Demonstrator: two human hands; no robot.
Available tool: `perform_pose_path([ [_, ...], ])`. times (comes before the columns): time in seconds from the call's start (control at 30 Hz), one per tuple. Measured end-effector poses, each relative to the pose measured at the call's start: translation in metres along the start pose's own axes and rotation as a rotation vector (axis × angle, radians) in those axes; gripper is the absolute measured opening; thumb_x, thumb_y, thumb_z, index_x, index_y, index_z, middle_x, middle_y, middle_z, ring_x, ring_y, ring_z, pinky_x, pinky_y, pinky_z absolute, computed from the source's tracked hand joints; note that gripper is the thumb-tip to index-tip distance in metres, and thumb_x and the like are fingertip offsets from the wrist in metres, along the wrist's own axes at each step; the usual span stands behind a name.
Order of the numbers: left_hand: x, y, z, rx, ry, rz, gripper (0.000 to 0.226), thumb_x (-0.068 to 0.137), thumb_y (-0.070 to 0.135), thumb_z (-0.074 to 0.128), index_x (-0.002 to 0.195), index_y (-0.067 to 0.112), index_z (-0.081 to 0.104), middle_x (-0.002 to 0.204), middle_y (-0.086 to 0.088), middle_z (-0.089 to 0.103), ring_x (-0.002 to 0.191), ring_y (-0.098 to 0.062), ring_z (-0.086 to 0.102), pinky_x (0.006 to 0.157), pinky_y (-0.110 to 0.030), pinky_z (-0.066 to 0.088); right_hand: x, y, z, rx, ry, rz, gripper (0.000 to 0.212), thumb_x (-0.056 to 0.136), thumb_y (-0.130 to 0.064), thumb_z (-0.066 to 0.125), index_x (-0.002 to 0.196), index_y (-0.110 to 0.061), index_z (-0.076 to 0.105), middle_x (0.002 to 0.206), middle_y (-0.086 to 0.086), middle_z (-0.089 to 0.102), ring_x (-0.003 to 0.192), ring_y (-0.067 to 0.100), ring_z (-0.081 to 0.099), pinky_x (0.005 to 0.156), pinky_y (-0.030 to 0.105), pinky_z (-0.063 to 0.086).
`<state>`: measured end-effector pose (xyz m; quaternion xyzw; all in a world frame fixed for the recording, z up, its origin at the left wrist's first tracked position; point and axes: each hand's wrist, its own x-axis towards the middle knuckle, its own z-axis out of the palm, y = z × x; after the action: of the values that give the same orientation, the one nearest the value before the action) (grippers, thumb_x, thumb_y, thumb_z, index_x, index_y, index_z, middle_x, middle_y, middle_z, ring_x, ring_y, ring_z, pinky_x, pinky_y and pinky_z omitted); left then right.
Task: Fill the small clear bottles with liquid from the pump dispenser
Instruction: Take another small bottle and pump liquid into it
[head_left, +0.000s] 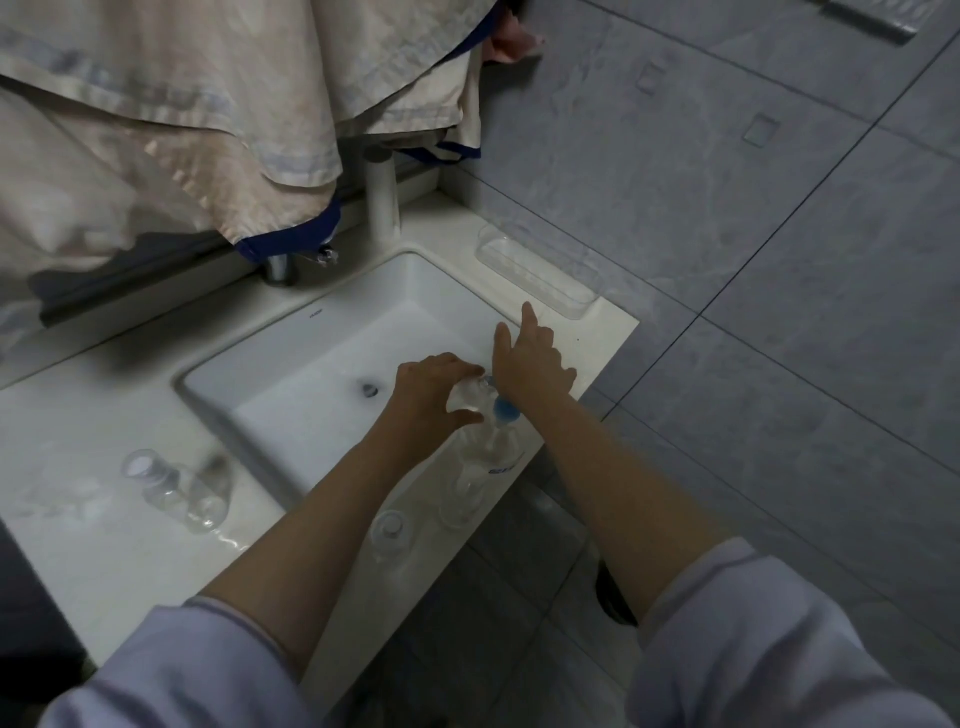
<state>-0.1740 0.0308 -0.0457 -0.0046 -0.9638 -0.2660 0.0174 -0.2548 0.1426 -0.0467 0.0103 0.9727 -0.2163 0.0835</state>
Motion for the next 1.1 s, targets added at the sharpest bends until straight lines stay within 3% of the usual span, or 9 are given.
perform_pose_path([
  [0.13, -0.001, -0.002, -0.001, -0.014, -0.028, 0.013, 0.054, 0.085, 0.049, 0.051, 0.129, 0.017, 0.052, 0.132, 0.001, 0.054, 0.119, -0.010, 0.051, 0.099, -0.009, 0.022, -0.002, 0.000, 0.004, -0.025, -0.003, 0.005, 0.058, 0.099, -0.050, 0.013, 0.152, -0.028, 0.001, 0.154, 0.007, 0.023, 0.136, 0.032, 0.032, 0.111, 0.060, 0.013],
  [0.3, -0.004, -0.005, 0.001, -0.014, 0.007, 0.015, 0.050, 0.082, 0.042, 0.063, 0.124, 0.016, 0.057, 0.126, -0.002, 0.060, 0.115, -0.014, 0.055, 0.098, -0.017, 0.029, -0.004, 0.002, 0.008, -0.056, -0.021, 0.007, 0.059, 0.099, -0.050, 0.012, 0.152, -0.027, 0.000, 0.154, 0.008, 0.024, 0.135, 0.032, 0.032, 0.111, 0.060, 0.014],
  [0.43, -0.006, -0.002, 0.000, -0.120, -0.033, -0.015, 0.075, 0.071, 0.064, 0.032, 0.124, 0.016, 0.056, 0.130, -0.002, 0.057, 0.117, -0.014, 0.053, 0.092, 0.002, 0.016, 0.000, 0.000, 0.003, -0.012, -0.023, 0.005, 0.060, 0.099, -0.053, 0.013, 0.151, -0.028, -0.001, 0.155, 0.008, 0.021, 0.136, 0.032, 0.031, 0.111, 0.059, 0.016],
  [0.5, -0.006, -0.004, 0.002, -0.170, 0.000, -0.014, 0.054, 0.079, 0.050, 0.053, 0.121, 0.016, 0.058, 0.126, -0.007, 0.058, 0.117, -0.023, 0.051, 0.104, -0.017, 0.030, 0.000, -0.001, 0.003, 0.009, -0.024, 0.012, 0.060, 0.098, -0.053, 0.013, 0.151, -0.029, -0.001, 0.155, 0.008, 0.022, 0.136, 0.032, 0.032, 0.111, 0.059, 0.017],
  [0.57, -0.008, -0.005, 0.001, -0.257, 0.046, 0.001, 0.047, 0.076, 0.028, 0.072, 0.119, 0.015, 0.059, 0.121, -0.010, 0.058, 0.115, -0.027, 0.051, 0.102, -0.040, 0.040, 0.001, -0.001, 0.005, 0.025, -0.028, 0.030, 0.060, 0.098, -0.053, 0.013, 0.151, -0.029, 0.000, 0.155, 0.008, 0.022, 0.136, 0.033, 0.032, 0.111, 0.059, 0.017],
  [0.63, -0.010, -0.005, 0.000, -0.270, 0.048, 0.006, 0.048, 0.074, 0.025, 0.074, 0.118, 0.015, 0.059, 0.120, -0.009, 0.059, 0.114, -0.028, 0.051, 0.101, -0.044, 0.040, 0.001, -0.001, 0.005, 0.023, -0.022, 0.036, 0.060, 0.098, -0.053, 0.013, 0.151, -0.028, 0.001, 0.154, 0.008, 0.023, 0.135, 0.032, 0.033, 0.111, 0.059, 0.018],
  [0.77, -0.006, -0.005, 0.004, -0.253, 0.060, 0.008, 0.046, 0.075, 0.027, 0.073, 0.118, 0.016, 0.060, 0.121, -0.008, 0.060, 0.114, -0.026, 0.052, 0.102, -0.039, 0.039, 0.000, 0.001, 0.007, -0.026, -0.009, 0.024, 0.059, 0.099, -0.052, 0.013, 0.152, -0.027, 0.002, 0.153, 0.008, 0.026, 0.135, 0.032, 0.034, 0.111, 0.060, 0.016],
  [0.93, -0.001, -0.005, 0.009, -0.061, 0.040, -0.026, 0.046, 0.081, 0.038, 0.065, 0.120, 0.014, 0.061, 0.123, -0.007, 0.062, 0.112, -0.019, 0.058, 0.090, -0.015, 0.028, -0.004, 0.000, 0.009, -0.038, -0.026, 0.029, 0.059, 0.099, -0.051, 0.012, 0.152, -0.026, 0.002, 0.154, 0.008, 0.024, 0.135, 0.032, 0.032, 0.111, 0.060, 0.014],
  [1.1, 0.000, -0.005, 0.007, -0.030, 0.047, -0.027, 0.050, 0.086, 0.047, 0.052, 0.127, 0.020, 0.053, 0.130, 0.000, 0.057, 0.118, -0.011, 0.052, 0.098, -0.010, 0.023, -0.002, -0.002, 0.000, -0.018, -0.008, 0.001, 0.060, 0.099, -0.053, 0.013, 0.151, -0.027, 0.001, 0.154, 0.008, 0.024, 0.135, 0.032, 0.033, 0.111, 0.058, 0.018],
])
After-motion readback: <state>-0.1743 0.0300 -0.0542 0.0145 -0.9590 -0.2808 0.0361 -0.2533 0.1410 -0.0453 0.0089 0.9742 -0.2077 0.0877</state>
